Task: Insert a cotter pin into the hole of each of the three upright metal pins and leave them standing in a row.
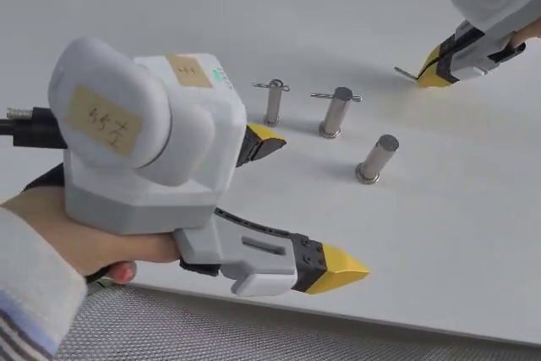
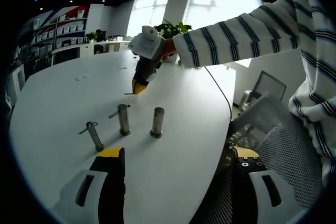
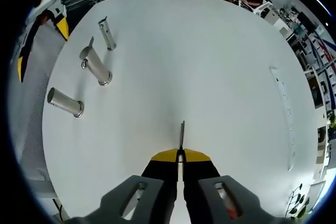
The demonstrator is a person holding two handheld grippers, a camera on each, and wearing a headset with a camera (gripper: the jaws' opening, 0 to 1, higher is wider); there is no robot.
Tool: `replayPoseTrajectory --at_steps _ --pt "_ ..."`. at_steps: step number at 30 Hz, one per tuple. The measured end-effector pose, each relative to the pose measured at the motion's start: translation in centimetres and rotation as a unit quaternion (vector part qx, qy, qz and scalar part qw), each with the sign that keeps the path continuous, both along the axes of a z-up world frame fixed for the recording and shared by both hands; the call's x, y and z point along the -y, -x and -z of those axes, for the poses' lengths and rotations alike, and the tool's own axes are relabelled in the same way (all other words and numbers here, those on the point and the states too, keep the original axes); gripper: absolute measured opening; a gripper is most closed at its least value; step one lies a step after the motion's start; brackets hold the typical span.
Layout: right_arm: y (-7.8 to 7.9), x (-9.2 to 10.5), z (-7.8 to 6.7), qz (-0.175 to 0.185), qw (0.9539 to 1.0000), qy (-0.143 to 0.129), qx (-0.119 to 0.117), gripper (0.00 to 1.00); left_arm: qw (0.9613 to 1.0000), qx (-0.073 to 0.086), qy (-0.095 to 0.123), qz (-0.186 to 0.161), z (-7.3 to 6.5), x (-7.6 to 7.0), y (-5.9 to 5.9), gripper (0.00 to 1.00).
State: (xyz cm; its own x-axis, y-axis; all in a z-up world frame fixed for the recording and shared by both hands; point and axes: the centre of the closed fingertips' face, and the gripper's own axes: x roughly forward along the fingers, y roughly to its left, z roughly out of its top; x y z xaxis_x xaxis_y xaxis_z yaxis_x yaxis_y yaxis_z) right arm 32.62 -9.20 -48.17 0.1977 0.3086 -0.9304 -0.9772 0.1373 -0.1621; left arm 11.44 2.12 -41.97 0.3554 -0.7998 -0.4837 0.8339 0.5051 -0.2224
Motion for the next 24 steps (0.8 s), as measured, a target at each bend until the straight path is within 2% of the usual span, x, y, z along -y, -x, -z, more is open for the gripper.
replayPoseTrajectory --at_steps 3,5,7,10,14,18,23,24 --pt "-0.1 -0.1 -0.9 -0.002 0.9999 -0.01 0.013 0.0 0.9999 0.0 0.01 -0.004 -0.4 -0.1 -0.2 0.8" --pt "-0.3 -0.1 -1.5 -0.005 0.9994 -0.016 0.031 0.0 0.9999 0.002 0.012 -0.009 -0.5 -0.2 -0.5 0.79" --pt "-0.7 0.1 -1.7 -0.023 0.9981 -0.023 0.052 0.0 0.9998 0.006 0.012 -0.015 -0.7 -0.4 -0.8 0.79" --pt "-0.1 -0.1 -2.6 -0.028 0.9974 -0.034 0.057 0.0 0.9996 0.006 0.017 -0.023 -1.0 -0.7 -1.2 0.78" --pt "0.4 -0.8 -4.1 -0.035 0.9936 -0.059 0.09 0.0 0.9989 -0.001 0.03 -0.037 -1.3 -0.8 -1.9 0.74" --pt "1.9 -2.0 -5.9 -0.042 0.9886 -0.086 0.116 0.0 0.9981 0.0 0.041 -0.045 -1.9 -0.8 -2.8 0.7" --pt "3.6 -3.2 -7.5 -0.058 0.9828 -0.108 0.138 0.0 0.9959 -0.004 0.072 -0.056 -3.2 0.0 -4.4 0.65" --pt "3.9 -3.4 -7.7 -0.063 0.9815 -0.109 0.144 0.0 0.9945 -0.008 0.083 -0.063 -3.5 0.3 -4.9 0.64"
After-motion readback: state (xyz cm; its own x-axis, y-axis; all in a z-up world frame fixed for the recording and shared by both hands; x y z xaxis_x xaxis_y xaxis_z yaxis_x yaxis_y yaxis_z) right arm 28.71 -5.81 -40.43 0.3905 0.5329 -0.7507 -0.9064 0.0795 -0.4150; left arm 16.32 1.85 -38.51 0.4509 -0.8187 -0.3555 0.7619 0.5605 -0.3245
